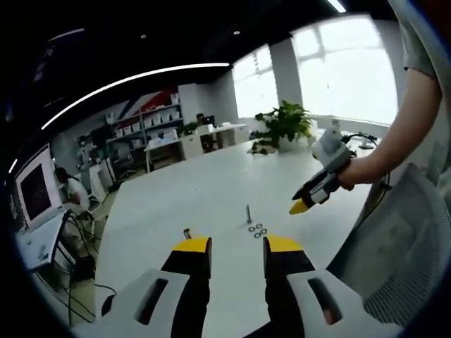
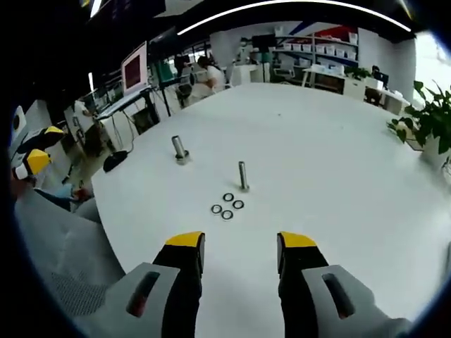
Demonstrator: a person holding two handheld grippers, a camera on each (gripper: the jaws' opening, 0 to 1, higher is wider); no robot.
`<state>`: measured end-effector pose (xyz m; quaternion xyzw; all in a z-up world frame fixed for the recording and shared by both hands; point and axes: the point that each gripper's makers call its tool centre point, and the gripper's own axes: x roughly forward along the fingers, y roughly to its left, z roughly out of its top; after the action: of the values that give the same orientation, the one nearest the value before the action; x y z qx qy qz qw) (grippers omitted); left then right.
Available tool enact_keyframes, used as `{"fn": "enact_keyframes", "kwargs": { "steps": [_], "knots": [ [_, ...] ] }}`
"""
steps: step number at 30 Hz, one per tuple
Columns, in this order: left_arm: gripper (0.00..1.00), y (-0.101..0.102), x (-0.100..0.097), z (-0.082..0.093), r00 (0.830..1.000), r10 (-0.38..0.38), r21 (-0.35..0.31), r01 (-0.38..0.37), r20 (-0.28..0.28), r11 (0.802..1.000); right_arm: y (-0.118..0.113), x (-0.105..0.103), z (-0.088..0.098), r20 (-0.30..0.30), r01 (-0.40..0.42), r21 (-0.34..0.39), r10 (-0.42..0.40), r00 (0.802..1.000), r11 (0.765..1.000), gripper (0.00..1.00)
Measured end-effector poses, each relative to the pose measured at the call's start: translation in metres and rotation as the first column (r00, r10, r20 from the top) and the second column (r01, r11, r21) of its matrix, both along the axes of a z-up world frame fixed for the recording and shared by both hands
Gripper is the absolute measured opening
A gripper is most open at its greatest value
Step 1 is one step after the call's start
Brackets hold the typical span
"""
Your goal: Place the washer onto the threaded stud by aligning its center hole with the stud, sliding it down to the base, and recovering from edge contact or off-axis alignment until the washer reaches the visible bottom stop.
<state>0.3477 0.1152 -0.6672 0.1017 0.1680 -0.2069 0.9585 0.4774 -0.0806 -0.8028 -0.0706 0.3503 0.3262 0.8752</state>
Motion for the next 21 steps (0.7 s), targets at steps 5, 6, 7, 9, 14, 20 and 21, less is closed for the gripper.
{"fn": "enact_keyframes", "kwargs": {
  "steps": [5, 6, 7, 9, 14, 20, 21],
  "knots": [
    [0.26, -0.003, -0.001, -0.005, 1.000, -0.014, 0.014, 0.015, -0.020, 1.000, -0.002, 0.001, -0.004, -0.009, 0.016, 0.003, -0.016, 1.000, 1.000, 0.43],
    [0.26, -0.003, -0.001, -0.005, 1.000, -0.014, 0.016, 0.015, -0.022, 1.000, -0.001, 0.000, -0.003, -0.007, 0.017, 0.007, -0.017, 1.000, 1.000, 0.42],
    [0.26, -0.003, -0.001, -0.005, 1.000, -0.014, 0.017, 0.014, -0.022, 1.000, -0.001, -0.001, -0.003, -0.005, 0.017, 0.009, -0.017, 1.000, 1.000, 0.42],
    [0.26, -0.003, -0.001, -0.006, 1.000, -0.011, 0.019, 0.012, -0.023, 1.000, -0.002, -0.002, -0.007, -0.007, 0.011, 0.005, -0.011, 1.000, 1.000, 0.41],
    [0.26, 0.000, 0.000, -0.007, 1.000, -0.002, 0.015, 0.003, -0.029, 1.000, -0.003, -0.009, -0.015, -0.029, 0.007, 0.001, -0.007, 1.000, 1.000, 0.38],
    [0.26, -0.002, -0.001, -0.008, 1.000, -0.010, 0.024, 0.011, -0.030, 1.000, 0.000, -0.011, -0.012, -0.030, 0.007, 0.005, -0.007, 1.000, 1.000, 0.37],
    [0.26, -0.002, -0.001, -0.008, 0.999, -0.012, 0.020, 0.013, -0.031, 1.000, 0.002, -0.010, -0.012, -0.027, 0.006, 0.001, -0.006, 1.000, 1.000, 0.37]
  ]
}}
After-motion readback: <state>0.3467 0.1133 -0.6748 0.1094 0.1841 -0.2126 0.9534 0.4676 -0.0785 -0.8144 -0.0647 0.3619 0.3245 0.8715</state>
